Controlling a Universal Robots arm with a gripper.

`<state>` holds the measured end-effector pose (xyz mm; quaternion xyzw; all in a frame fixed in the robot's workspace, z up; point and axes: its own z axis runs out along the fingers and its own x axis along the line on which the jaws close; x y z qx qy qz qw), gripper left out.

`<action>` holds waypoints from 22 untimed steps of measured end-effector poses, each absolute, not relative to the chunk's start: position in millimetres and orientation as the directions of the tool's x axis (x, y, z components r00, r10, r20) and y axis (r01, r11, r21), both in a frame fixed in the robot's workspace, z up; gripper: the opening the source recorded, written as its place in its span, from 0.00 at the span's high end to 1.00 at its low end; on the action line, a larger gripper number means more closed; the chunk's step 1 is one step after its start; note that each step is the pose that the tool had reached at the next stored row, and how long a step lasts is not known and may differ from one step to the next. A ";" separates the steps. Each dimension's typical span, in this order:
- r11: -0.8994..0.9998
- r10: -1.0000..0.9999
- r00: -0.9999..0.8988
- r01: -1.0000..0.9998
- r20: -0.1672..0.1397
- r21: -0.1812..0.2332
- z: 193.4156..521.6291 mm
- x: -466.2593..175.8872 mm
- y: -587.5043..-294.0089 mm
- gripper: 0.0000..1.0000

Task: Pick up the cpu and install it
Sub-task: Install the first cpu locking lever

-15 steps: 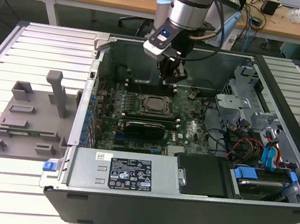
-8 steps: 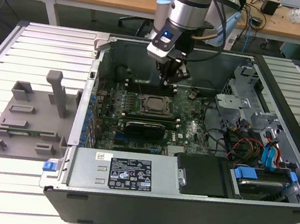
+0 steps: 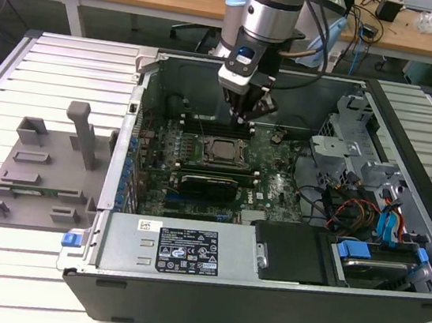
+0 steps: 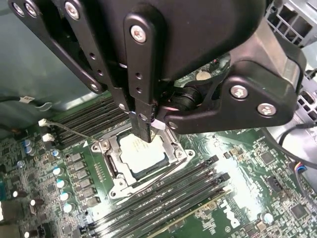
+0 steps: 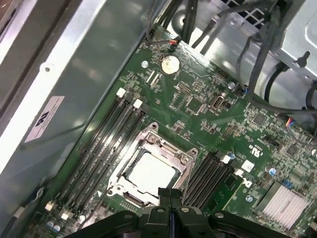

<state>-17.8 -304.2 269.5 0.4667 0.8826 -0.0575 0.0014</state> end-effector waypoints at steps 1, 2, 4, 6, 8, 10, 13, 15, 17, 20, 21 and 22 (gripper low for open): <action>0.573 0.813 -0.580 0.813 -0.056 -0.100 269.5 -17.8 -304.3 0.89; 0.597 0.795 -0.604 0.796 -0.056 -0.100 269.5 -17.8 -304.2 0.89; 0.617 0.779 -0.624 0.780 -0.056 -0.100 269.5 -17.8 -304.2 0.89; 0.632 0.768 -0.639 0.768 -0.056 -0.100 269.5 -17.8 -304.2 0.89; 0.649 0.753 -0.655 0.755 -0.056 -0.100 269.5 -17.8 -304.2 0.89; 0.665 0.739 -0.671 0.740 -0.056 -0.100 269.5 -17.8 -304.2 0.89; 0.692 0.713 -0.699 0.715 -0.056 -0.100 269.5 -17.8 -304.2 0.89; 0.718 0.687 -0.725 0.688 -0.056 -0.100 269.5 -17.8 -304.2 0.89; 0.736 0.667 -0.743 0.669 -0.056 -0.100 269.5 -17.8 -304.2 0.89; 0.760 0.640 -0.766 0.642 -0.056 -0.100 269.5 -17.8 -304.2 0.89; 0.769 0.629 -0.775 0.631 -0.056 -0.100 269.5 -17.8 -304.2 0.89; 0.777 0.619 -0.783 0.622 -0.056 -0.100 269.5 -17.8 -304.2 0.89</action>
